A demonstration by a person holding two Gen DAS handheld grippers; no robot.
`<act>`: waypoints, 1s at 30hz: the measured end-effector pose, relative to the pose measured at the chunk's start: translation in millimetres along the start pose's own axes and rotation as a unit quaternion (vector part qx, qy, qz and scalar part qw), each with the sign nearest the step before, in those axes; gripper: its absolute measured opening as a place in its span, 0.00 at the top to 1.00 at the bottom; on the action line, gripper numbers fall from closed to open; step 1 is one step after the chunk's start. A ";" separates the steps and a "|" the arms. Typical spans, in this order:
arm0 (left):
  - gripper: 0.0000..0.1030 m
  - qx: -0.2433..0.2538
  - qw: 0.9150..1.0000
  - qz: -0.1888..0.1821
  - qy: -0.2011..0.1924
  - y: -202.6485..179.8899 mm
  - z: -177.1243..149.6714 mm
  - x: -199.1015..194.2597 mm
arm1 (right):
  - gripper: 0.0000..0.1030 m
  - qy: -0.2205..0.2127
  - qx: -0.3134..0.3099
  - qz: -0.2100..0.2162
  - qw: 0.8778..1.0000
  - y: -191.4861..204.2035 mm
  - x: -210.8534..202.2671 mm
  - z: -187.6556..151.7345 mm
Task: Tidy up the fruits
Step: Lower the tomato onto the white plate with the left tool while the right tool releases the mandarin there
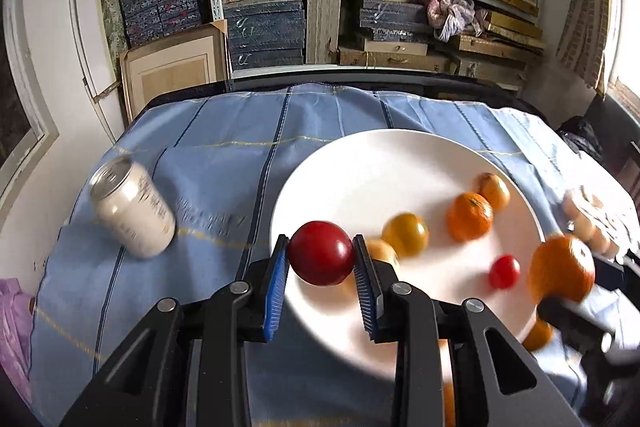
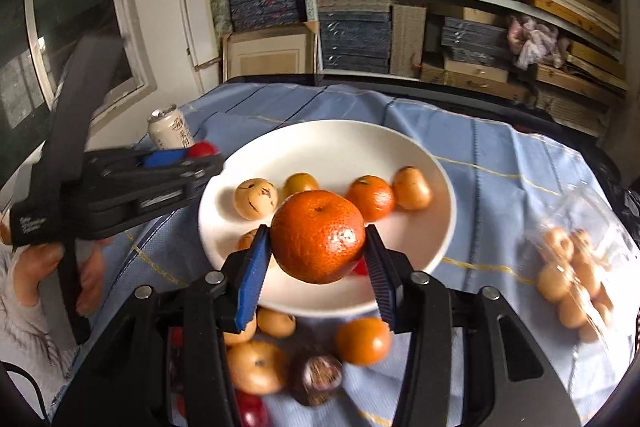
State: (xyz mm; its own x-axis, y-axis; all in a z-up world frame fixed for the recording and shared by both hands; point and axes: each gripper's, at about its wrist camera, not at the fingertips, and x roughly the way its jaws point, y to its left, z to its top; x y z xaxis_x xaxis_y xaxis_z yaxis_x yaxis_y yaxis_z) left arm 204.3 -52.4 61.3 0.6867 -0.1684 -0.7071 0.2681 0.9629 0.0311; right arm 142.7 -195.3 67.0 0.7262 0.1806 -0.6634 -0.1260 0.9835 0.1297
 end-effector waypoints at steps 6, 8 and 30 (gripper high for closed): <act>0.69 -0.014 1.000 -0.012 0.022 3.6 18.9 42.1 | 0.55 0.015 -0.002 0.007 1.000 -4.2 32.6 10.3; 0.69 -0.015 0.999 -0.016 0.026 2.7 22.0 51.4 | 0.55 0.019 -0.004 0.008 1.000 -4.7 40.9 10.8; 0.62 -0.014 0.999 -0.023 0.031 1.2 21.5 74.4 | 0.54 0.019 -0.054 -0.015 0.998 5.6 58.5 7.5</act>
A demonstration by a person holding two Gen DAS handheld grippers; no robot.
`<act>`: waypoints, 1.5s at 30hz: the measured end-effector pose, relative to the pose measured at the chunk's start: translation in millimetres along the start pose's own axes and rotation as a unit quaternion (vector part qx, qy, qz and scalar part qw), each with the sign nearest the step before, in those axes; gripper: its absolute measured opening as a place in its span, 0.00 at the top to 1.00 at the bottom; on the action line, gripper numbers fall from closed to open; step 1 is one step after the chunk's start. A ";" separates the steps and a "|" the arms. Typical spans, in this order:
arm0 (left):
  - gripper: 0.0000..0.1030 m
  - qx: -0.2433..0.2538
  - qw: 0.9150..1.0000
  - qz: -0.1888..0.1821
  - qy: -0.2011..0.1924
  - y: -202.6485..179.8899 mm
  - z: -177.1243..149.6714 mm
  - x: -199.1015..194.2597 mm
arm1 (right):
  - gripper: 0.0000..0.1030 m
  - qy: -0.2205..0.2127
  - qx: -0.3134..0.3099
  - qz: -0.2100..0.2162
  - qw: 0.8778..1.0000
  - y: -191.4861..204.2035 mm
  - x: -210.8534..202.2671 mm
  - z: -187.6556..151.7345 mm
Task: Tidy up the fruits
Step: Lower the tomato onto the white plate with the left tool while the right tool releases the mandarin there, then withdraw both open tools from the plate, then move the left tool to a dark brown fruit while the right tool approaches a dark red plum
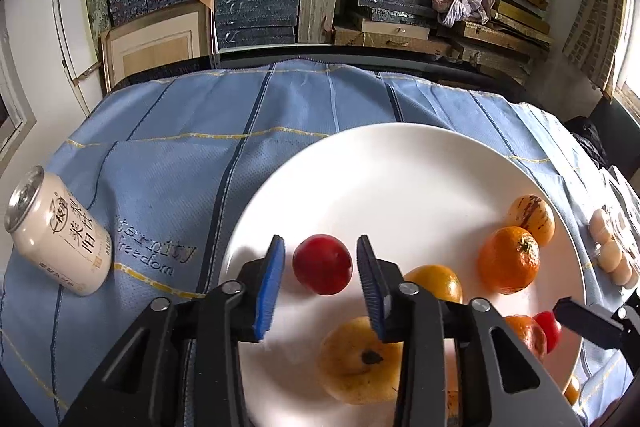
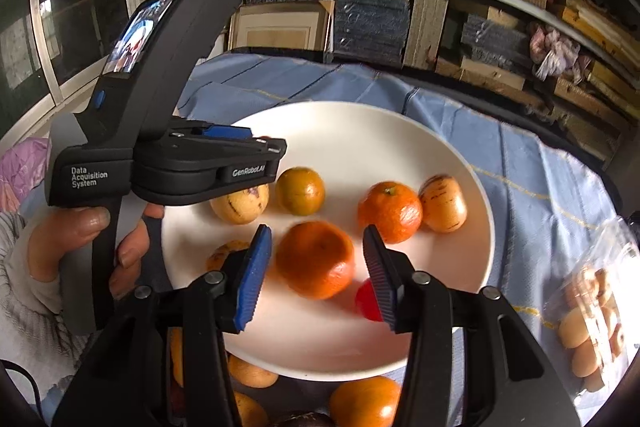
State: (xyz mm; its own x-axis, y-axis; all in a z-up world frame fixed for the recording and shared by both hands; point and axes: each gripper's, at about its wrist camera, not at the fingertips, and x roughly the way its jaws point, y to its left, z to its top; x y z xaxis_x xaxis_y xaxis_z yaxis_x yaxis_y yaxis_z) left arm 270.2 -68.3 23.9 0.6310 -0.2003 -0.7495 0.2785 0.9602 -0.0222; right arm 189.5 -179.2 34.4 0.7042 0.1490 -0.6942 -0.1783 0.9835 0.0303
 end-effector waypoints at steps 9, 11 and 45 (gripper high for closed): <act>0.62 0.002 1.000 0.015 -0.009 5.4 -9.7 -32.1 | 0.54 -0.015 -0.006 -0.001 1.000 5.9 -20.4 -3.6; 0.60 0.002 1.000 0.021 -0.014 7.6 -16.2 -44.7 | 0.54 -0.021 -0.010 -0.006 1.000 10.5 -28.9 -5.7; 0.32 0.061 0.998 -0.020 -0.026 -33.9 -163.6 -136.1 | 0.05 -0.063 0.248 0.044 0.966 -82.8 -133.0 -106.5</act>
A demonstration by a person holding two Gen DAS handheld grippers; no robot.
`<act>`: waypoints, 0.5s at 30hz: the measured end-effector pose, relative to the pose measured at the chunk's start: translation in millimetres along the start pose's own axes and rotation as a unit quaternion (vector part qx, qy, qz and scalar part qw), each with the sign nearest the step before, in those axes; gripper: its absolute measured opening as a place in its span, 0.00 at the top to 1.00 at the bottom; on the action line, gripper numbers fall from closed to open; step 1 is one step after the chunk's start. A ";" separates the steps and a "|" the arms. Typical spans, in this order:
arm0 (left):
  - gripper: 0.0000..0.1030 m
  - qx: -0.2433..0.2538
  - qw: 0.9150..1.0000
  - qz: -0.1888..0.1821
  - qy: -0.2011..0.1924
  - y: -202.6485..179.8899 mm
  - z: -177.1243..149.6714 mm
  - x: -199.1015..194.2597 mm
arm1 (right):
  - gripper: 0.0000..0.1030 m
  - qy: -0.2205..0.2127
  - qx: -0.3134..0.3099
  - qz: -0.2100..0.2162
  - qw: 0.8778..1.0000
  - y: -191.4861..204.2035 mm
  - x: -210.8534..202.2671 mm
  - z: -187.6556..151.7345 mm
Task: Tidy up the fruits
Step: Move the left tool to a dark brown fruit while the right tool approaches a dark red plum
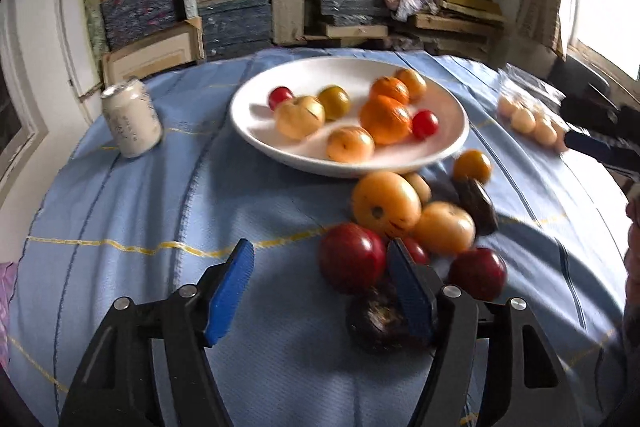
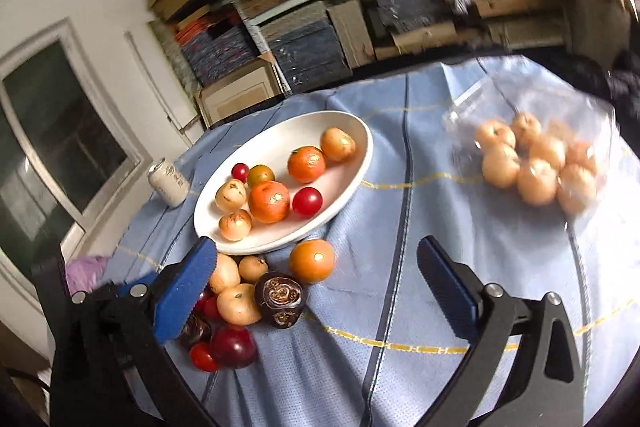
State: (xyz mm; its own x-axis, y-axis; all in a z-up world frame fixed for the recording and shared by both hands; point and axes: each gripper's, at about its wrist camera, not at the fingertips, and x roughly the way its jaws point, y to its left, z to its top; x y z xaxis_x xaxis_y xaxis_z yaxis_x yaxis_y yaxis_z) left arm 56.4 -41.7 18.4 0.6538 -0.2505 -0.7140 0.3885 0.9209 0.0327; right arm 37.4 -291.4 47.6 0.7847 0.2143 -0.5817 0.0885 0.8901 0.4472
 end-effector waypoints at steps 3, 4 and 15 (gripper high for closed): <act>0.32 0.016 1.000 -0.006 0.013 -5.7 -3.7 2.9 | 0.05 0.012 0.002 -0.003 1.000 0.7 4.2 -1.8; 0.31 0.018 1.000 -0.006 0.014 -6.4 -5.2 3.1 | 0.05 0.015 0.002 -0.002 1.000 2.4 5.9 -2.1; 0.22 0.028 0.999 -0.030 0.023 -12.8 -15.3 9.5 | 0.05 0.028 0.000 0.001 1.000 7.0 10.2 -4.2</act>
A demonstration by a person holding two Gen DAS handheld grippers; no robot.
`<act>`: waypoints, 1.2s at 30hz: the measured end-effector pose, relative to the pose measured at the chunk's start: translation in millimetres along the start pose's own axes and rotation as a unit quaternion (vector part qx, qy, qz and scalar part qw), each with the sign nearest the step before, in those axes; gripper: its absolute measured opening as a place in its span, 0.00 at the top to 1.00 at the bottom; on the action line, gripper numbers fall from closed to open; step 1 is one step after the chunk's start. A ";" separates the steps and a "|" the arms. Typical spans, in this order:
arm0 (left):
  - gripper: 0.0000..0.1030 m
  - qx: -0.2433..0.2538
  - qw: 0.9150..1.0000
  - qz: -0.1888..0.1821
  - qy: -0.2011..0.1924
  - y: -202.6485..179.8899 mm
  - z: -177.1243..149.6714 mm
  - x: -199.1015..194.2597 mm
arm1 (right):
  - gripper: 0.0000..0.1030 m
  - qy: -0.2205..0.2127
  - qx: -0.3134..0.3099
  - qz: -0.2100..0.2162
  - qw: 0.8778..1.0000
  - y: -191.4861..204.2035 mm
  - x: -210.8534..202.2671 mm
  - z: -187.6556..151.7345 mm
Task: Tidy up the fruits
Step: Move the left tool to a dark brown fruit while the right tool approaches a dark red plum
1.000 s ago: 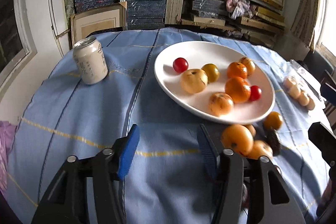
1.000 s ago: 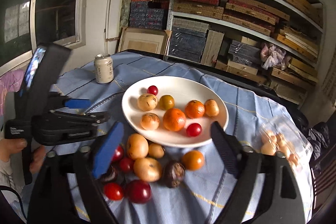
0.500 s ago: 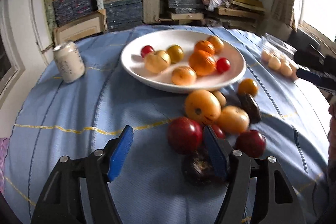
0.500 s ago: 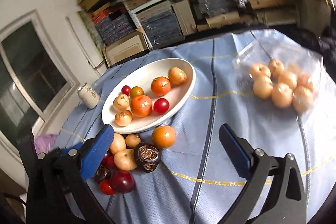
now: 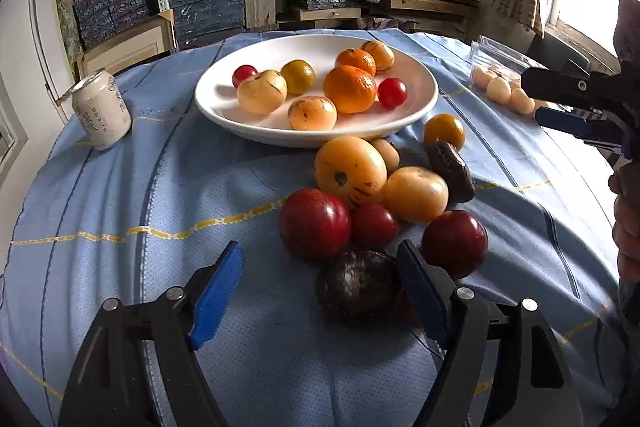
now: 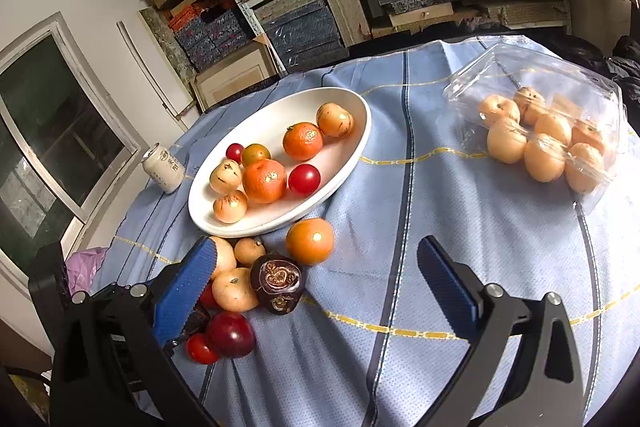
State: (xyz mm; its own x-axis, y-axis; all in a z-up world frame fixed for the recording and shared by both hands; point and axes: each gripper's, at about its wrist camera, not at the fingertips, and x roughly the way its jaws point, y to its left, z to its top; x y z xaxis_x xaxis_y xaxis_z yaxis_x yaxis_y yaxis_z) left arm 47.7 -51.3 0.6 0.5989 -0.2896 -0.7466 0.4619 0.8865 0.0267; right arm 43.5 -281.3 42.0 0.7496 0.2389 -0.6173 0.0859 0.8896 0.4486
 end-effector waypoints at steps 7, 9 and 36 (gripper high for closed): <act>0.15 0.012 0.999 0.038 -0.008 12.9 -7.5 -14.6 | 0.05 0.001 0.001 0.001 1.000 -0.1 -1.2 0.3; 0.14 0.010 0.998 0.056 -0.009 20.9 -10.9 -17.4 | 0.05 0.001 -0.002 0.001 1.000 1.2 -1.3 0.0; 0.58 0.013 1.000 0.025 -0.004 14.8 -16.9 -13.0 | 0.04 0.006 -0.084 -0.006 0.996 32.8 2.6 -13.8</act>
State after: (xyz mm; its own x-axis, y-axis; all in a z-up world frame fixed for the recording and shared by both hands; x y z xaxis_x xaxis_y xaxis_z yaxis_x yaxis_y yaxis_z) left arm 35.7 -28.3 -0.6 0.6272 -0.2482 -0.7382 0.4482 0.8902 0.0815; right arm 39.2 -246.1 46.1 0.7410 0.2313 -0.6304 -0.0168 0.9449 0.3270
